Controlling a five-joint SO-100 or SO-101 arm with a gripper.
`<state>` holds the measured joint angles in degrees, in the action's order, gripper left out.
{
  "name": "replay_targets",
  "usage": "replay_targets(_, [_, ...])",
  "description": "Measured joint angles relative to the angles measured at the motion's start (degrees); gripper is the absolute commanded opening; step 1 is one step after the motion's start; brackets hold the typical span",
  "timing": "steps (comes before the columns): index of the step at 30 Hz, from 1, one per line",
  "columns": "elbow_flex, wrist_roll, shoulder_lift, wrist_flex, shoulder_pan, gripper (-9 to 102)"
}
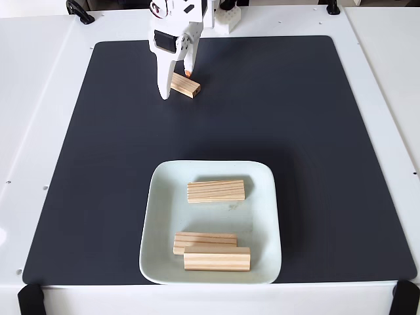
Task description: Pick up the wooden block and place them on the plate.
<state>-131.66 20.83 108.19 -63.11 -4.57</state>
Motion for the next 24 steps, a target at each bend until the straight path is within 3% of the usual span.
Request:
replay_targets(20, [-1.5, 0.0, 0.0, 0.1, 0.0, 33])
replay_targets(24, [-1.5, 0.0, -0.1, 0.1, 0.0, 24])
